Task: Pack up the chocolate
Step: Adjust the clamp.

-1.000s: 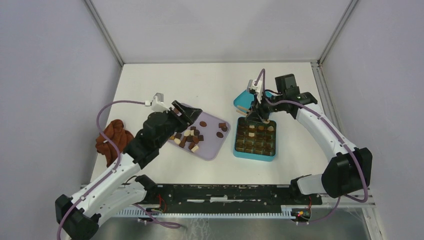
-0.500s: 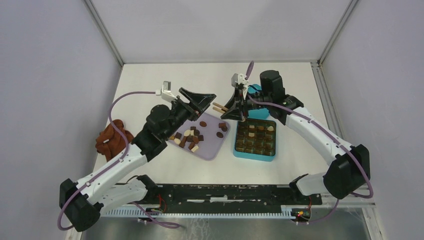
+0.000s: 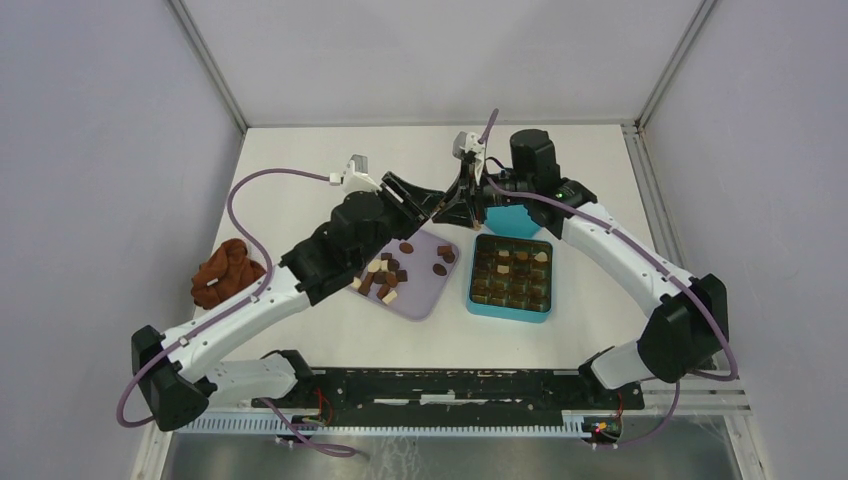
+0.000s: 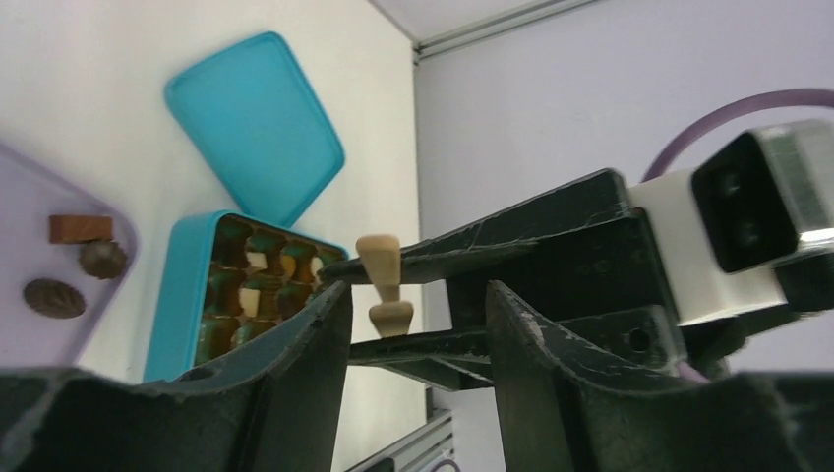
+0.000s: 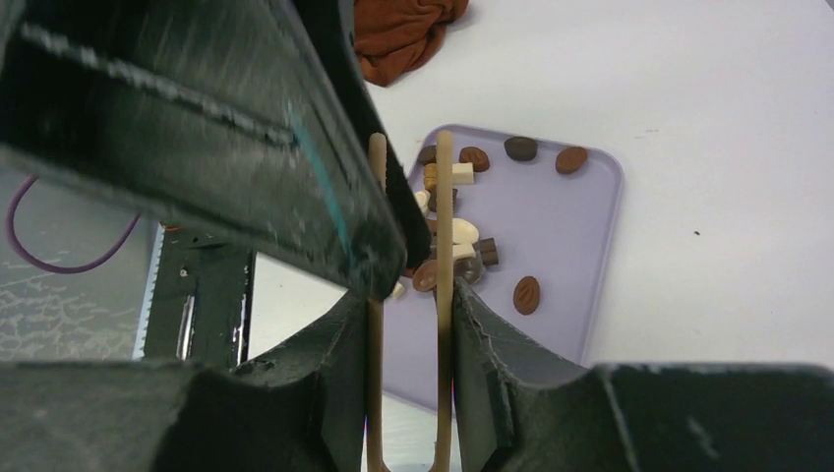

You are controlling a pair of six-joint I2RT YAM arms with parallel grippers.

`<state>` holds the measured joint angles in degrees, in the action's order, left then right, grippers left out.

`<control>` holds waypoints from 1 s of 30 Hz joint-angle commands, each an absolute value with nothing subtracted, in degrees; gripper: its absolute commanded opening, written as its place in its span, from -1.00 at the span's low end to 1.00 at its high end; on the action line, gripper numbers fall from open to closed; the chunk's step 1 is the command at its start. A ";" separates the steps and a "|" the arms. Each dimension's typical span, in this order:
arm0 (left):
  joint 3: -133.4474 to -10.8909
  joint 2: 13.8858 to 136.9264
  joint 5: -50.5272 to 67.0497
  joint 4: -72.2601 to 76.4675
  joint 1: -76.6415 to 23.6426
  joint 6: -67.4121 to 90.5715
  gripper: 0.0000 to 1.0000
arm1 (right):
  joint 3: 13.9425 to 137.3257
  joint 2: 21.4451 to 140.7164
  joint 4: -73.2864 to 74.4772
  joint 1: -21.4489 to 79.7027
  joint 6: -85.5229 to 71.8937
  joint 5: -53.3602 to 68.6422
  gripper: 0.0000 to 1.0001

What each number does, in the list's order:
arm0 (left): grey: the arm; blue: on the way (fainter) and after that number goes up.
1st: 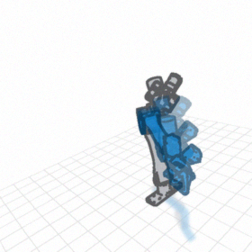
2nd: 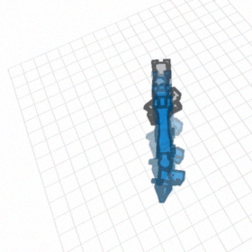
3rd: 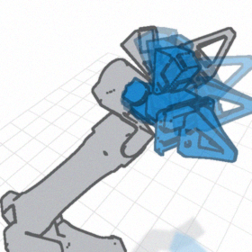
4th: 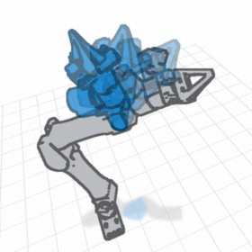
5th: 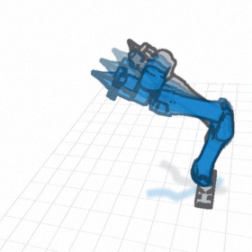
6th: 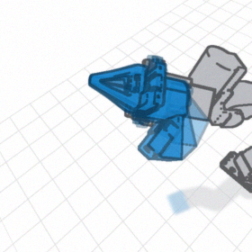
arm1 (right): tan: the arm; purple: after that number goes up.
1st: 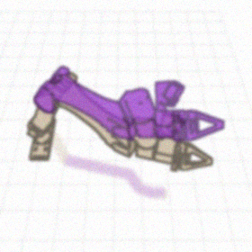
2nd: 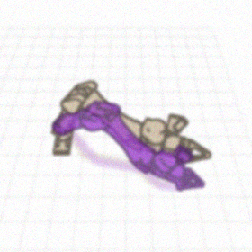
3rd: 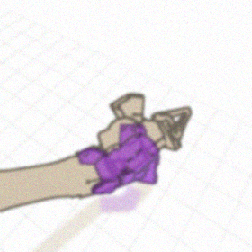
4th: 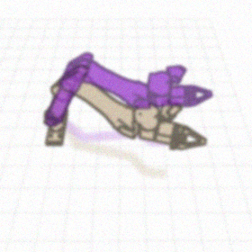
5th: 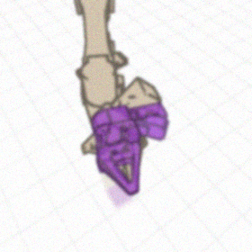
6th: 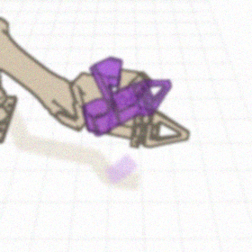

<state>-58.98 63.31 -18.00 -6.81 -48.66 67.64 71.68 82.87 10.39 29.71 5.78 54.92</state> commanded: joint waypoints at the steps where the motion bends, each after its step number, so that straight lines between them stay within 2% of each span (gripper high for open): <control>1: -62.71 65.43 -23.93 -11.81 -50.22 68.46 0.12 | 75.32 84.15 10.19 30.48 4.66 51.36 -0.28; 4: -63.28 66.08 -25.00 -12.93 -50.40 68.62 -0.14 | 75.51 84.70 10.54 31.00 4.57 51.37 -0.29; 6: -63.28 66.05 -26.06 -13.45 -50.36 69.03 -0.22 | 75.28 84.53 10.79 31.41 5.10 51.65 -0.29; 14: -62.17 65.13 -28.97 -13.79 -50.28 70.51 -0.17 | 73.24 83.41 10.67 32.16 6.09 52.21 -0.28; 16: -61.78 65.21 -28.89 -13.28 -50.27 70.92 -0.22 | 73.16 83.41 10.49 32.24 5.91 52.29 -0.28; 19: -61.44 65.30 -28.26 -12.34 -50.33 71.38 -0.71 | 73.18 83.73 10.39 32.30 5.65 52.21 -0.25; 22: -61.33 64.95 -27.78 -12.22 -50.30 72.15 -0.92 | 73.13 83.86 10.34 32.27 5.63 52.10 -0.16; 30: -56.75 61.71 -27.35 -9.66 -50.01 77.59 -0.96 | 69.30 82.83 3.87 32.23 1.02 56.16 0.00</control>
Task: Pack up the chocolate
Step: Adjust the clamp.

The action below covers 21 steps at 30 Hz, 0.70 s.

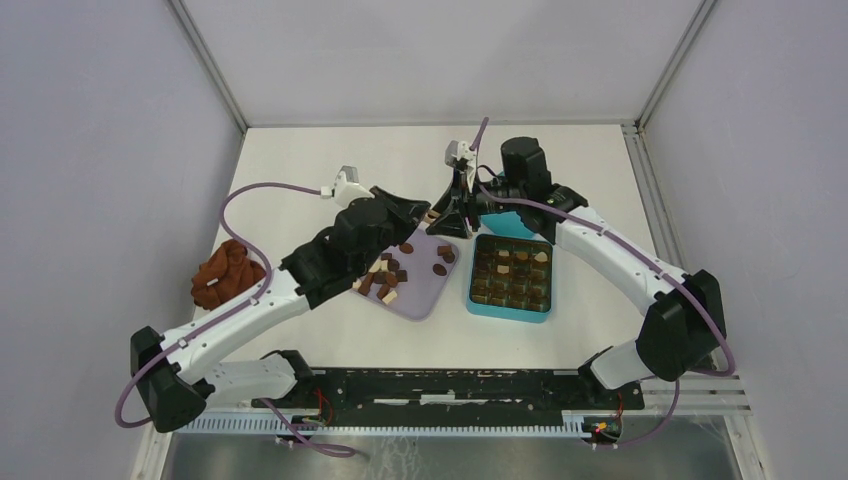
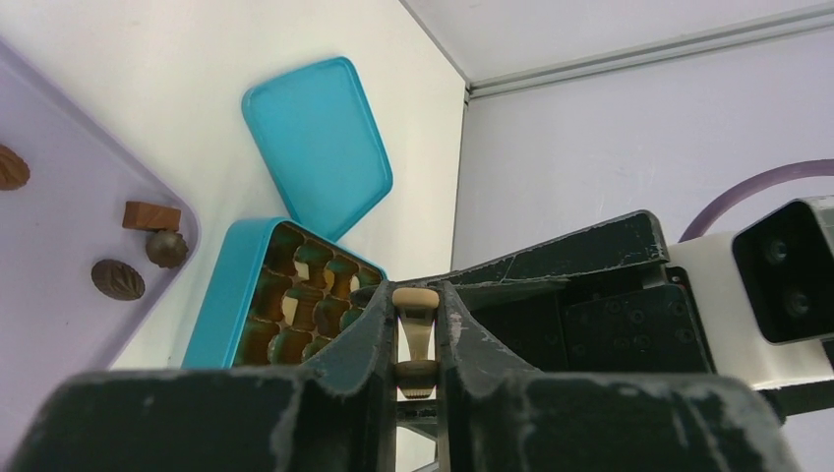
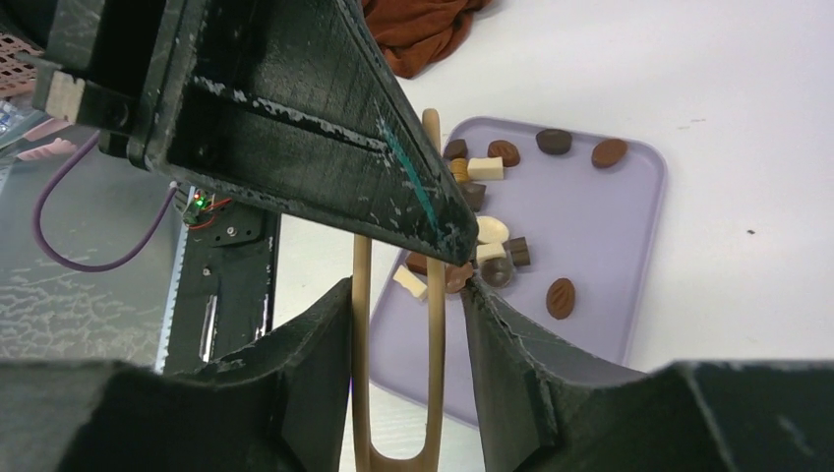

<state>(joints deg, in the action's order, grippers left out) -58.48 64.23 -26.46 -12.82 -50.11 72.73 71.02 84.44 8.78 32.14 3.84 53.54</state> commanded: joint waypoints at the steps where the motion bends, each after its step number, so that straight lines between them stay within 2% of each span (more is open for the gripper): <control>1: -56.31 61.44 -27.34 -9.47 -50.00 77.97 -0.96 | 69.26 82.91 3.86 32.25 1.18 56.16 0.01; 15: -55.20 61.27 -26.50 -8.45 -49.90 79.71 -0.95 | 70.22 83.19 3.13 34.03 2.40 57.63 -0.03; 21: -54.78 60.68 -26.62 -8.52 -49.87 80.05 -0.93 | 70.80 83.33 4.21 34.33 3.57 56.70 -0.34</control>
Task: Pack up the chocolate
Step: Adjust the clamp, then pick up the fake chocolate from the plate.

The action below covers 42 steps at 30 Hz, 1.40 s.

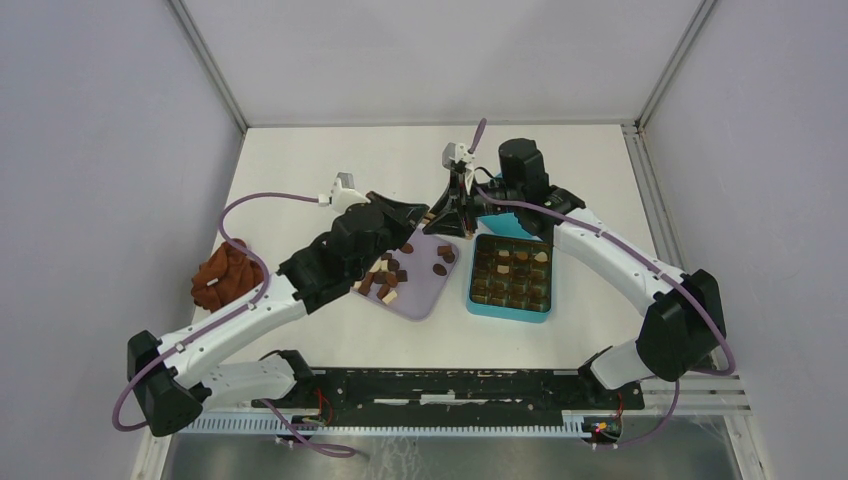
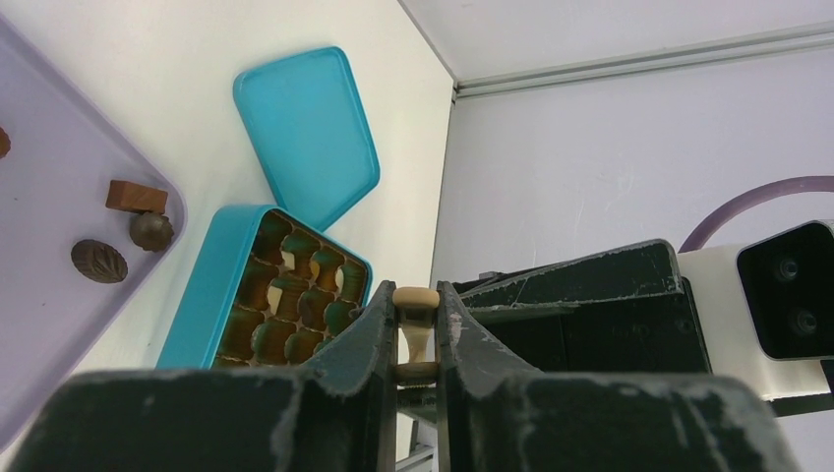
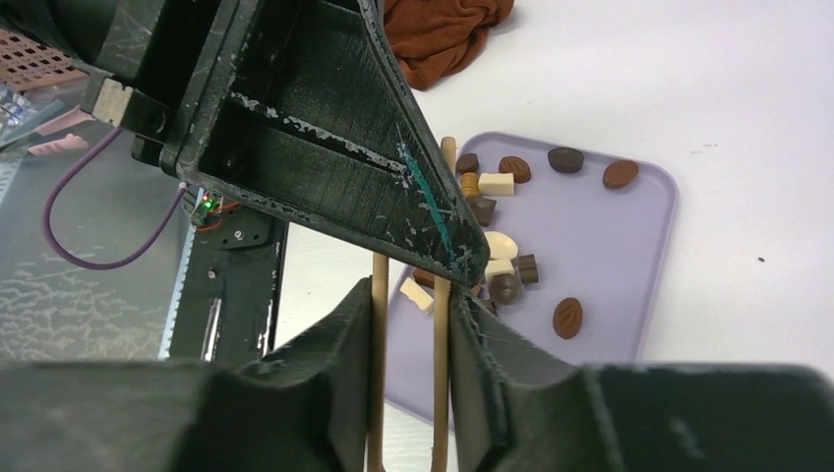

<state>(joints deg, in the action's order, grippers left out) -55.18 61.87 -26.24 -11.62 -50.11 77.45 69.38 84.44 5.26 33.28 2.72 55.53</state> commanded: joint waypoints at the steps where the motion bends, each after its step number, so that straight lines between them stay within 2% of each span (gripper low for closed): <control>1: -54.69 60.52 -26.63 -8.53 -49.86 80.07 -0.92 | 70.92 83.43 4.35 34.33 3.67 56.77 -0.41; 4: -54.58 60.51 -26.71 -8.59 -49.94 80.16 -0.84 | 70.98 83.39 4.47 34.36 3.69 56.95 -0.52; 6: -54.65 60.55 -26.95 -9.12 -49.93 80.07 -0.53 | 71.03 83.28 4.47 34.26 3.65 57.33 -0.60; 10: -55.23 60.26 -27.98 -11.72 -49.88 79.00 0.24 | 70.69 83.24 4.38 34.28 3.16 57.48 -0.62; 11: -55.82 60.15 -28.57 -13.29 -49.86 78.22 0.39 | 70.52 83.28 4.42 34.19 3.23 57.35 -0.62; 13: -57.79 59.85 -30.36 -18.30 -49.88 75.99 0.59 | 70.15 83.21 5.10 33.98 3.87 56.76 -0.60; 19: -66.70 57.45 -37.26 -35.69 -49.92 64.25 0.65 | 72.11 83.81 15.73 33.57 14.14 50.28 -0.56; 25: -73.97 55.47 -42.34 -47.63 -49.92 54.61 0.64 | 77.60 87.31 28.52 34.45 26.46 38.16 -0.52; 35: -78.80 53.30 -50.70 -57.55 -49.92 51.24 0.63 | 84.23 96.46 42.09 44.41 36.93 21.24 -0.44; 42: -77.71 48.54 -51.42 -56.62 -49.93 50.97 0.63 | 89.64 105.17 47.24 50.35 38.67 13.88 -0.37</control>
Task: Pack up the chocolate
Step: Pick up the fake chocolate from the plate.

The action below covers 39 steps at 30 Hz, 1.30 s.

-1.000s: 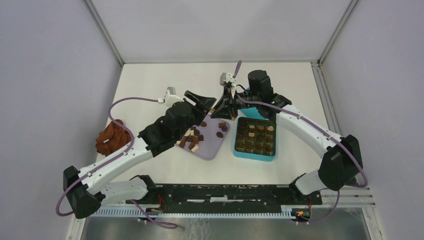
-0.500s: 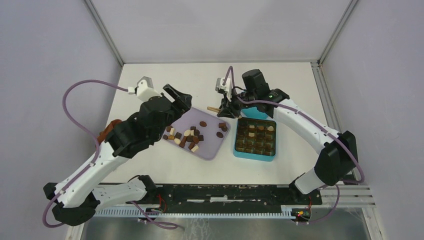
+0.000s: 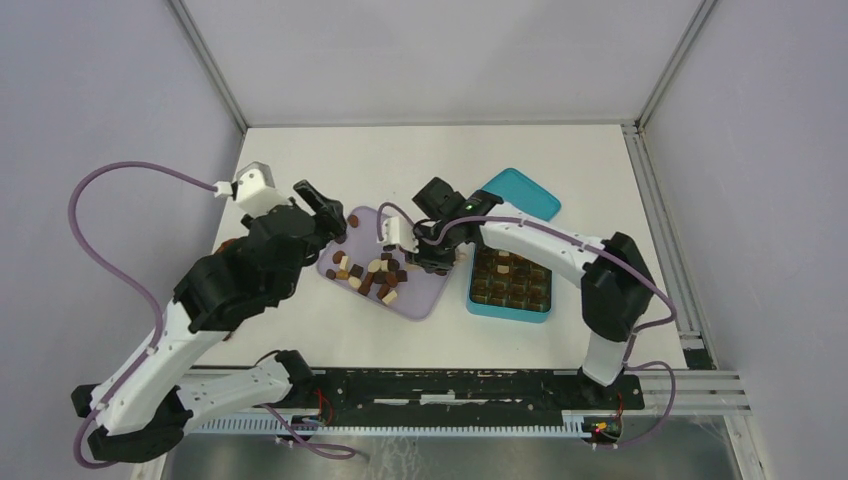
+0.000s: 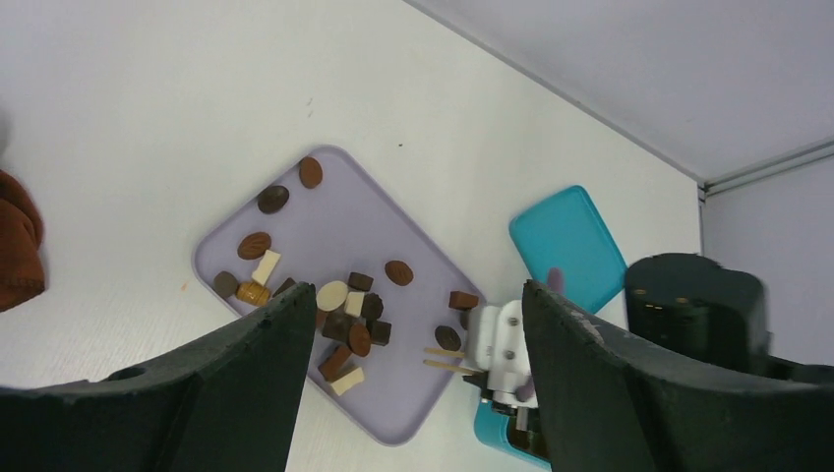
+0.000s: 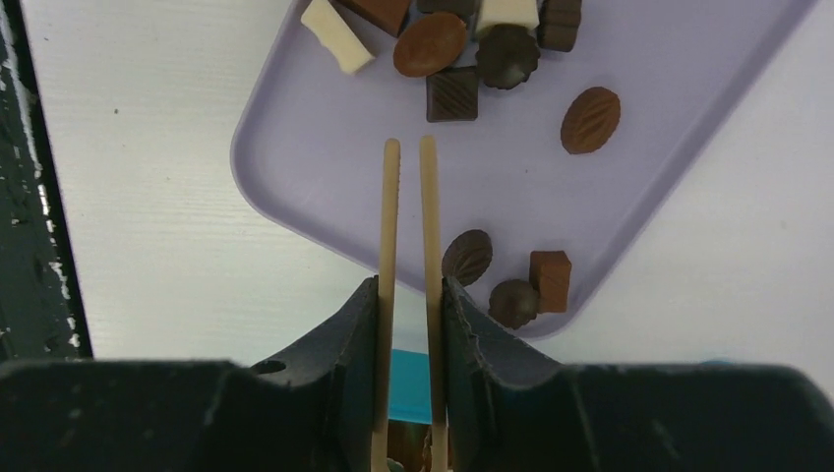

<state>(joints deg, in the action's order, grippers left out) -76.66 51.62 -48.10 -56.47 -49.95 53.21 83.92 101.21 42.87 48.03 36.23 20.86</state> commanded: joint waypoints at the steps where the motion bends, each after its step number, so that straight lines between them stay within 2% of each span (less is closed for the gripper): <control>1: -76.98 48.04 -51.03 -56.26 -49.96 51.32 0.63 | 90.65 106.38 47.90 50.79 38.69 13.03 -0.37; 7: -74.31 46.23 -50.34 -55.91 -49.88 52.89 0.63 | 94.64 112.03 50.72 52.27 38.67 8.95 -0.34; 14: -73.77 44.56 -51.59 -55.77 -49.89 52.84 0.63 | 94.80 114.44 50.80 52.56 38.50 7.14 -0.22; 39: -70.85 43.33 -50.73 -55.02 -49.86 55.20 0.62 | 99.89 121.85 52.59 53.34 37.79 4.40 -0.09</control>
<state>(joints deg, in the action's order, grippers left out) -71.13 43.29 -49.41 -56.82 -49.95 53.15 96.97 120.92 51.75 52.88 37.93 6.04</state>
